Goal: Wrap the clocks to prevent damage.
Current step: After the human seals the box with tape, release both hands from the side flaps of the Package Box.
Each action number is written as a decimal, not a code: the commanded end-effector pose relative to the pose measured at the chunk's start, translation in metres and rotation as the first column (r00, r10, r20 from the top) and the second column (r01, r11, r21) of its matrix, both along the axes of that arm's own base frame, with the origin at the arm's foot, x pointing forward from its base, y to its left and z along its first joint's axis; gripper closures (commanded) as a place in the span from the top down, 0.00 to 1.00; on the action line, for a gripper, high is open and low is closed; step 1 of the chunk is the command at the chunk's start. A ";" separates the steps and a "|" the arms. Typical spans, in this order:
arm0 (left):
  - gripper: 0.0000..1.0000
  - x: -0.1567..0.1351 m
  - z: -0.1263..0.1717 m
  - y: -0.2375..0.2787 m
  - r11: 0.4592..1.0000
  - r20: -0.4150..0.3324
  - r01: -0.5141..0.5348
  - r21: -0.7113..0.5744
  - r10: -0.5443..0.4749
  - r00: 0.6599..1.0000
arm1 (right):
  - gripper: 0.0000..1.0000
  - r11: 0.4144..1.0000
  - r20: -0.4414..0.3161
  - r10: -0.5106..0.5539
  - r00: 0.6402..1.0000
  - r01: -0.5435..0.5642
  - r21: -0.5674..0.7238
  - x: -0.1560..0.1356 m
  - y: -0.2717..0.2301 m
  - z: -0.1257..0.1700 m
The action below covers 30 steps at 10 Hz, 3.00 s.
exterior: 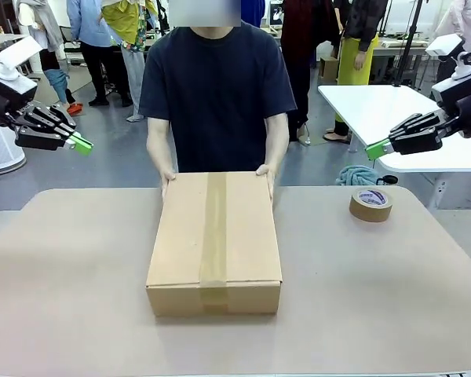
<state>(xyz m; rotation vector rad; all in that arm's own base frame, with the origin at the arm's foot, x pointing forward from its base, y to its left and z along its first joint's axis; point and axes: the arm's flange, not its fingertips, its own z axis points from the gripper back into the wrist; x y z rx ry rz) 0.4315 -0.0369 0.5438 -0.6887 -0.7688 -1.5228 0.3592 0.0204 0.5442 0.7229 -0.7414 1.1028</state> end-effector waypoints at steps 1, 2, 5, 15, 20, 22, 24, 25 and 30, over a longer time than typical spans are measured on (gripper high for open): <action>0.00 0.000 0.000 -0.001 1.000 0.001 0.000 0.003 0.000 1.000 | 0.01 1.000 0.014 -0.004 1.000 0.004 0.005 0.001 0.003 0.000; 0.00 0.000 0.000 -0.001 1.000 0.001 0.000 0.003 0.000 1.000 | 0.01 1.000 0.014 -0.004 1.000 0.004 0.005 0.001 0.003 0.000; 0.00 0.000 0.000 -0.001 1.000 0.001 0.000 0.003 0.000 1.000 | 0.01 1.000 0.014 -0.004 1.000 0.004 0.005 0.001 0.003 0.000; 1.00 -0.010 0.021 0.005 1.000 -0.026 0.004 -0.026 -0.005 1.000 | 1.00 0.999 0.011 0.013 1.000 -0.013 0.029 -0.015 0.007 0.006; 1.00 -0.008 0.014 0.001 0.999 -0.061 0.034 -0.021 -0.035 0.997 | 1.00 1.000 0.010 0.009 1.000 -0.010 0.025 -0.016 0.013 0.010; 1.00 -0.008 0.012 0.000 0.999 -0.071 0.051 -0.016 -0.052 0.996 | 1.00 1.000 0.010 0.011 1.000 -0.012 0.028 -0.017 0.013 0.010; 1.00 -0.008 0.012 -0.001 0.998 -0.070 0.057 -0.009 -0.058 0.996 | 1.00 0.999 0.009 0.018 1.000 -0.018 0.031 -0.017 0.013 0.010; 1.00 -0.008 0.012 -0.001 0.998 -0.072 0.055 -0.008 -0.055 0.996 | 1.00 0.999 0.006 0.018 1.000 -0.018 0.033 -0.017 0.012 0.010; 1.00 -0.011 0.006 -0.002 0.998 -0.051 0.057 -0.025 -0.058 0.997 | 1.00 1.000 0.020 0.029 0.999 -0.029 0.009 -0.014 0.010 0.011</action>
